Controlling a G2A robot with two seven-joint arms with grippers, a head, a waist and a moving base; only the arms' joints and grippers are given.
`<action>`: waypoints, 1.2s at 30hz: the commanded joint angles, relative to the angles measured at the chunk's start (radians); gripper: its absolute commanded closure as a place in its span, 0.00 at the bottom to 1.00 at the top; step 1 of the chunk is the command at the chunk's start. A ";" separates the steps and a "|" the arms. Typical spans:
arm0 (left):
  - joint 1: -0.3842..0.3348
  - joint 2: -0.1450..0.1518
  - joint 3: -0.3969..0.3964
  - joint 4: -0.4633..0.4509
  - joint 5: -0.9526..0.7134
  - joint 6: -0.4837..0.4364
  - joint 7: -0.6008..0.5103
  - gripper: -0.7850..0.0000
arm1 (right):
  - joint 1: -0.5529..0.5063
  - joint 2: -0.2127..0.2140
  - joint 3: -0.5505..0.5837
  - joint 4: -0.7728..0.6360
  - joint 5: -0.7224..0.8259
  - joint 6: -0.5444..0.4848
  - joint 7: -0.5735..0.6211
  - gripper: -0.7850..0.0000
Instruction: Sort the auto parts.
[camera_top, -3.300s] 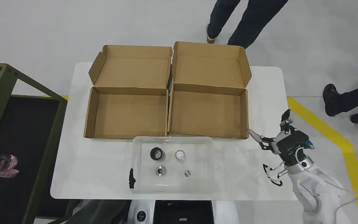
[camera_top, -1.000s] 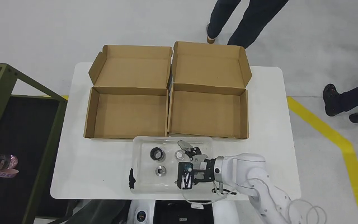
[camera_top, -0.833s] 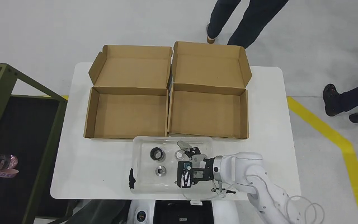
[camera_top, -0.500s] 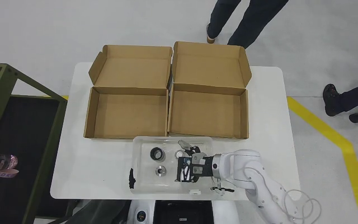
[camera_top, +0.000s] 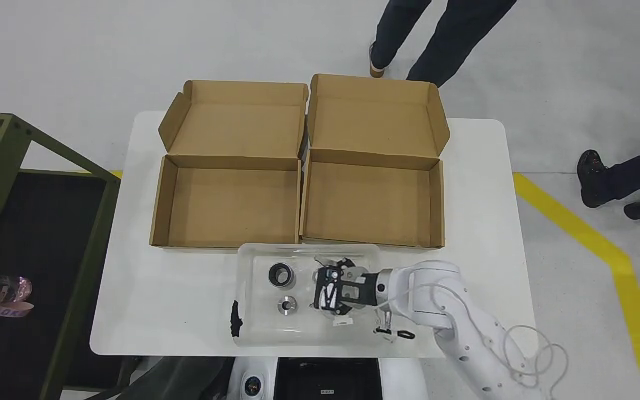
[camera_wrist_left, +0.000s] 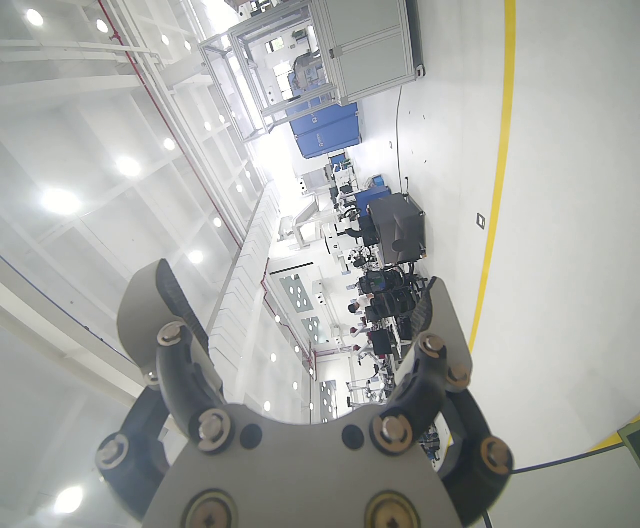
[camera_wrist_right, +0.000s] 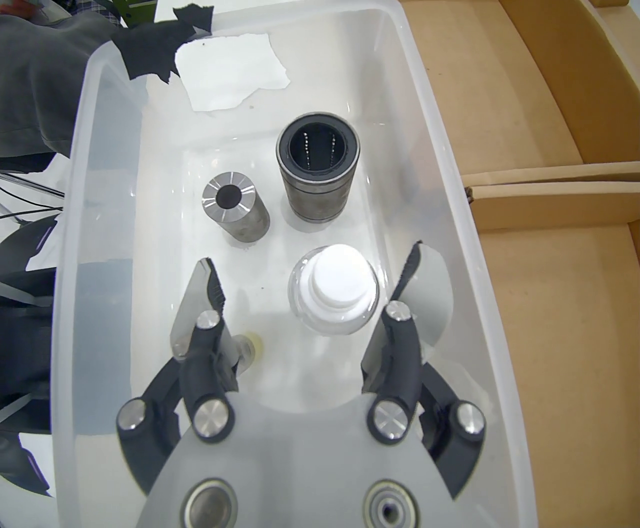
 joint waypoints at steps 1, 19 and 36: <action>0.000 0.000 0.000 0.000 0.000 0.000 0.000 0.00 | 0.006 0.000 -0.004 0.004 0.003 0.005 0.002 0.50; 0.000 0.000 0.000 0.000 0.000 0.000 0.000 0.00 | 0.018 0.018 -0.017 -0.032 0.026 -0.024 -0.008 1.00; 0.000 0.000 0.000 0.000 0.000 0.000 0.000 0.00 | -0.044 0.053 0.087 -0.185 0.043 -0.084 -0.187 1.00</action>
